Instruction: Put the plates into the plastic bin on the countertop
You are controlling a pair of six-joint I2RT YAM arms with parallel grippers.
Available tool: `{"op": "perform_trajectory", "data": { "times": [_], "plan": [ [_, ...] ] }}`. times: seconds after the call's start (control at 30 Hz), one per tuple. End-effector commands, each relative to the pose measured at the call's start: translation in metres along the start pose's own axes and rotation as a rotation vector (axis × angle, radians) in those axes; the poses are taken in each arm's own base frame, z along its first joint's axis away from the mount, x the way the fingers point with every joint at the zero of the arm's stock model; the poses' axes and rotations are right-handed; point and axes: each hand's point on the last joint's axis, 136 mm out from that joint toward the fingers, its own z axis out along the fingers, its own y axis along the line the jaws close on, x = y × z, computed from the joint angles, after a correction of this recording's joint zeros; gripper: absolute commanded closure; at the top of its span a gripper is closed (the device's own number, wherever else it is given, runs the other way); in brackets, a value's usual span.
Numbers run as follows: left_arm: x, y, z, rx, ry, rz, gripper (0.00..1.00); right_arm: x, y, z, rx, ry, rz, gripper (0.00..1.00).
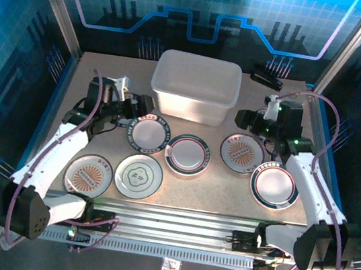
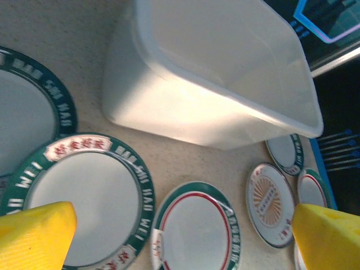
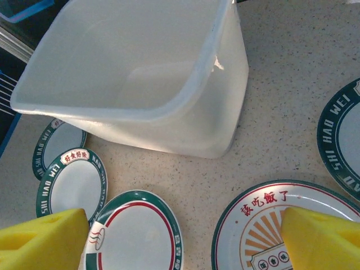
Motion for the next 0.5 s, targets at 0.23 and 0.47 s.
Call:
{"op": "perform_trajectory", "data": {
  "times": [0.23, 0.47],
  "plan": [
    [0.017, -0.024, 0.026, -0.002, 0.097, -0.011, 0.01, -0.055, 0.020, 0.046, -0.046, 0.064, 0.019, 0.10],
    [0.026, -0.029, 0.042, -0.022, 0.133, 0.017, 0.01, -0.062, 0.022, 0.081, 0.002, 0.121, -0.014, 0.11]
  ]
}}
